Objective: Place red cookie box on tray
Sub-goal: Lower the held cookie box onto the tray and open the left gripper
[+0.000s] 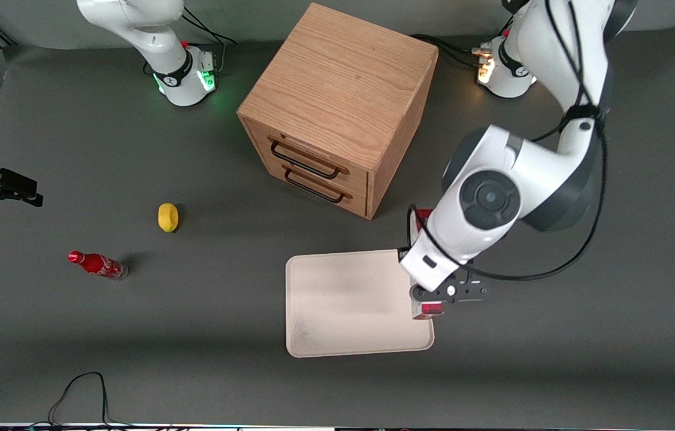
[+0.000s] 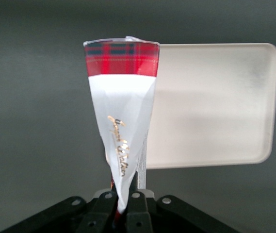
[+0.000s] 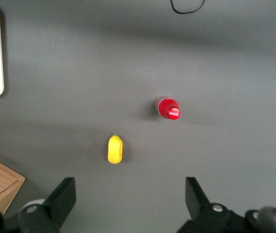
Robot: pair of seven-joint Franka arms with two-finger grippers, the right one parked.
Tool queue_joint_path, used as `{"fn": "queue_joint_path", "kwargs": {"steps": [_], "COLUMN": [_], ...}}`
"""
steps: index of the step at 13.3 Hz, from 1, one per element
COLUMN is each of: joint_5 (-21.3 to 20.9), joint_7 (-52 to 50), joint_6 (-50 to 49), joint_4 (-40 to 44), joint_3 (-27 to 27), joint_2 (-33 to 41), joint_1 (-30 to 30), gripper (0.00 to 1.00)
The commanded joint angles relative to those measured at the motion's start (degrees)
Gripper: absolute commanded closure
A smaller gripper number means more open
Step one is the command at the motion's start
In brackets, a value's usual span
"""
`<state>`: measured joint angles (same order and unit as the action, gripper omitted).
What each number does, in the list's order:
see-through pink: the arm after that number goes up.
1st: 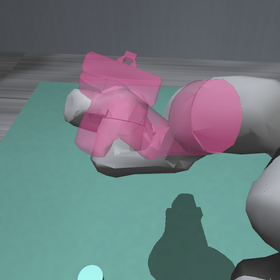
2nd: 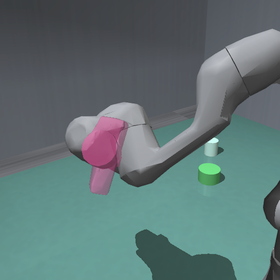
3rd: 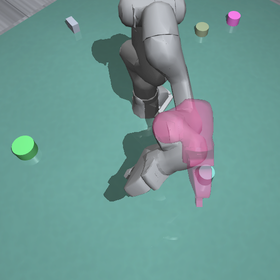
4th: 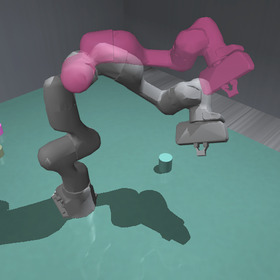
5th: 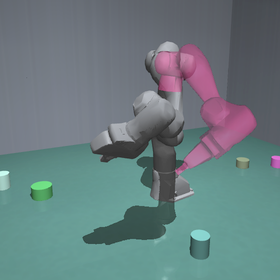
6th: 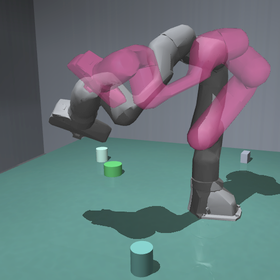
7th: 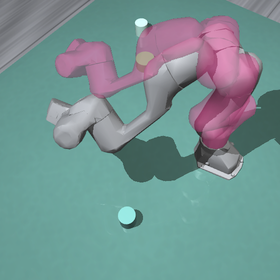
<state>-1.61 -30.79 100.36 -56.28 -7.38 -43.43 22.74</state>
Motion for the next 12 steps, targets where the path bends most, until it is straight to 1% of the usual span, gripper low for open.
{"fn": "queue_joint_path", "kwargs": {"steps": [1, 3, 5, 7, 12], "joint_5": [-1.3, -1.7, -2.6, -3.1, -3.1], "joint_7": [2.7, 2.8, 3.3, 2.6, 0.1], "joint_6": [5.9, 10.1, 10.6, 15.2, 17.6], "joint_4": [-3.3, -4.8, -4.9, -5.0, -5.0], "joint_3": [0.4, 0.4, 0.4, 0.5, 0.5], "joint_2": [-2.3, -4.5, -6.9, -9.0, -11.0], "joint_1": [-0.3, -1.1, -1.1, -1.1, -0.9], "gripper": [1.0, 1.0, 1.0, 1.0, 1.0]}}
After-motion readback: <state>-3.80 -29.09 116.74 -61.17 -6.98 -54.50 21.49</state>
